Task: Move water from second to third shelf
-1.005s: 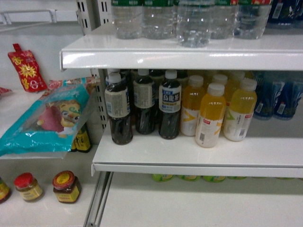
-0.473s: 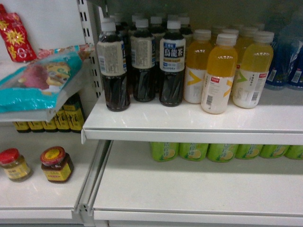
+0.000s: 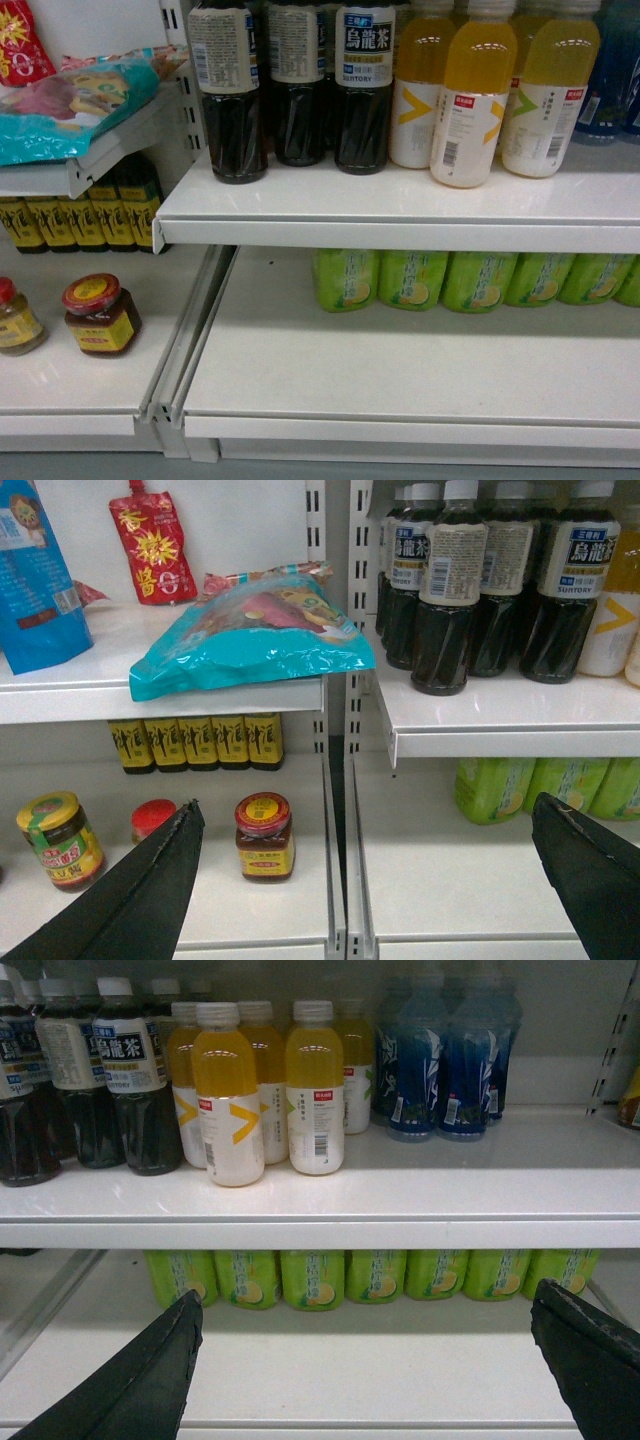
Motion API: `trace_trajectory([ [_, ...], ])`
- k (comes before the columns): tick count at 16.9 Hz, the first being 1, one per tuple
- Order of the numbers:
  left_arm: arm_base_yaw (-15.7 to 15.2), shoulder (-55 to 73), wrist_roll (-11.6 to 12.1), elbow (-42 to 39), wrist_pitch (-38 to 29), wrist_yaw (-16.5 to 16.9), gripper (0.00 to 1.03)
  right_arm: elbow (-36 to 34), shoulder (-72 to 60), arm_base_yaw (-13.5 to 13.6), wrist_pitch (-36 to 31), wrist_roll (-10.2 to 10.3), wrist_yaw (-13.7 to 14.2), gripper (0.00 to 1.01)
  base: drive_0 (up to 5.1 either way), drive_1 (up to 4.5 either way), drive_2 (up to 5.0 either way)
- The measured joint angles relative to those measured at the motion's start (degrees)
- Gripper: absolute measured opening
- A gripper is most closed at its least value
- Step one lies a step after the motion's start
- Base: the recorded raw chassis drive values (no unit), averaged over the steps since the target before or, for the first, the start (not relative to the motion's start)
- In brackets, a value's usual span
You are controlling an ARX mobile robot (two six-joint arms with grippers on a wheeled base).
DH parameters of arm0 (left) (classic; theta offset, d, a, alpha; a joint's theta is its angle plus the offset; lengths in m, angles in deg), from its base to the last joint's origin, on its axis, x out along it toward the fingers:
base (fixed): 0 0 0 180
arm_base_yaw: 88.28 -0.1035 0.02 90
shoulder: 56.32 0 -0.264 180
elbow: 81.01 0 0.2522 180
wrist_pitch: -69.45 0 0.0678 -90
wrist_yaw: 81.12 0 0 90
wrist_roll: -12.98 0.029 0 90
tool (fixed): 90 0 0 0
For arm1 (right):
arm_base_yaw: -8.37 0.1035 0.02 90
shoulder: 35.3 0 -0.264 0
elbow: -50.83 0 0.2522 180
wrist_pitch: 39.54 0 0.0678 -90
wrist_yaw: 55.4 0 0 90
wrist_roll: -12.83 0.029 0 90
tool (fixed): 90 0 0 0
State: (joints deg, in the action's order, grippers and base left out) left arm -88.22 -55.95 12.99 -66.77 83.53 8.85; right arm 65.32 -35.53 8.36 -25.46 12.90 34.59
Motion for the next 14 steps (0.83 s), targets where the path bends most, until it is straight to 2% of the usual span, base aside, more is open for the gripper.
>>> trace_trajectory([
  [14, 0.0, 0.0, 0.0, 0.0, 0.0, 0.0, 0.98, 0.0, 0.0, 0.0, 0.0, 0.0, 0.0, 0.98, 0.0, 0.0, 0.0],
])
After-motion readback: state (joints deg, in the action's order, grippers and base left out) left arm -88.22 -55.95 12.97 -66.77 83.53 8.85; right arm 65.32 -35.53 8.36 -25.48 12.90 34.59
